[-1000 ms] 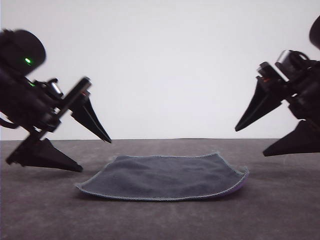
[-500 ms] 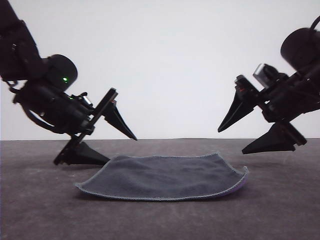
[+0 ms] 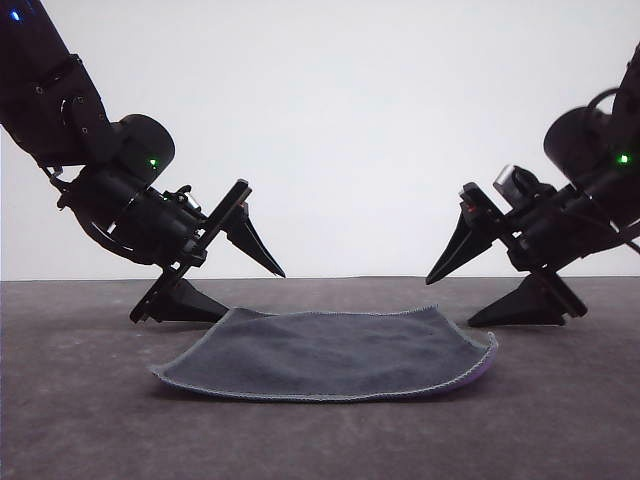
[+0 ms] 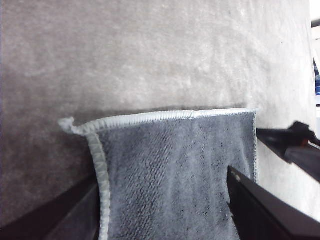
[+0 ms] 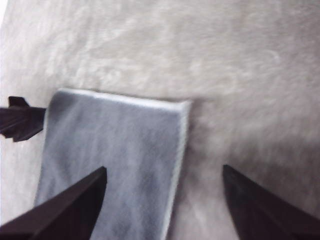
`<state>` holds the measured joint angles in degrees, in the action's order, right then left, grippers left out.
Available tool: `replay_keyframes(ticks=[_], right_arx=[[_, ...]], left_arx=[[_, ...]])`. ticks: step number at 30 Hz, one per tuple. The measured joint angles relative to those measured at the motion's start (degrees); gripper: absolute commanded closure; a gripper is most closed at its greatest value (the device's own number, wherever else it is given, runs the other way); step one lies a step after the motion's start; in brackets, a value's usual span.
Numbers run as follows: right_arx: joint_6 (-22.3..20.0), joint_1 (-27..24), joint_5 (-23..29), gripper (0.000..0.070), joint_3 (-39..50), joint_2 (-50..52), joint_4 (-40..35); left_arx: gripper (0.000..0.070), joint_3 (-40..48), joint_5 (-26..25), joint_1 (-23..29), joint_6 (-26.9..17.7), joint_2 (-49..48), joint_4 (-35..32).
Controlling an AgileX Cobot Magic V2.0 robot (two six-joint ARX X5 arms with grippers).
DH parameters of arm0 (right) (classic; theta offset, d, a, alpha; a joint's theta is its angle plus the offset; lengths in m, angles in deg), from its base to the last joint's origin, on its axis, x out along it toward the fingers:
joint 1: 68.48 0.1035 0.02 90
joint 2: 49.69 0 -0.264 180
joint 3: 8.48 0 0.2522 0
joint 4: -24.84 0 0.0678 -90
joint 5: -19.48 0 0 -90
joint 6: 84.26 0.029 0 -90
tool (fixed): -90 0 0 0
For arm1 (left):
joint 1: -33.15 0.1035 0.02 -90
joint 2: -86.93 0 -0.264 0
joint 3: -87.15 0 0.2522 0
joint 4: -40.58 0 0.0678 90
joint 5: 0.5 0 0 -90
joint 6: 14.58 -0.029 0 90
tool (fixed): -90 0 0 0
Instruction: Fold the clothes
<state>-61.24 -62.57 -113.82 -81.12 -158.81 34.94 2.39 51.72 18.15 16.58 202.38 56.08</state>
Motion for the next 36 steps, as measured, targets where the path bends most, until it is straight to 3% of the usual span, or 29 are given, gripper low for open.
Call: replay_keyframes(ticks=[5, 9, 23, 26, 28, 31, 33, 36], right_arx=[[0.0, 0.1, -0.9, 0.0240, -1.9, -1.8, -0.5], [0.0, 0.1, -1.6, 0.0299, -1.9, -2.0, -0.7], [0.0, 3.1, -3.0, 0.0301, -1.9, -3.1, -3.4], [0.0, 3.4, -1.9, 0.0354, -1.8, -3.3, -3.7], [0.0, 3.3, -0.8, 0.0415, -1.8, -3.3, -3.8], [0.0, 2.8, 0.1, 0.0492, -1.8, -3.3, -3.7], [0.0, 2.5, 0.9, 0.0538, -1.8, -3.3, -3.7], [0.0, 2.2, 1.6, 0.0617, -1.8, -3.3, -3.7]], left_arx=[[0.0230, 0.0, 0.0, 0.0, -0.2, 0.0, 0.0], [0.0230, 0.0, 0.0, 0.0, -0.7, 0.0, 0.0], [0.0230, 0.0, 0.0, 0.0, -1.8, 0.0, 0.0], [0.0235, 0.0, 0.1, 0.0, -1.8, 0.0, 0.0], [0.0285, 0.0, 0.1, 0.0, -1.8, 0.0, 0.0], [0.0461, 0.0, 0.9, 0.0, -2.1, 0.0, 0.1], [0.0540, 0.0, 2.2, 0.0, -2.4, 0.0, 0.2], [0.0570, 0.0, 4.0, 0.1, -2.6, 0.1, 0.2]])
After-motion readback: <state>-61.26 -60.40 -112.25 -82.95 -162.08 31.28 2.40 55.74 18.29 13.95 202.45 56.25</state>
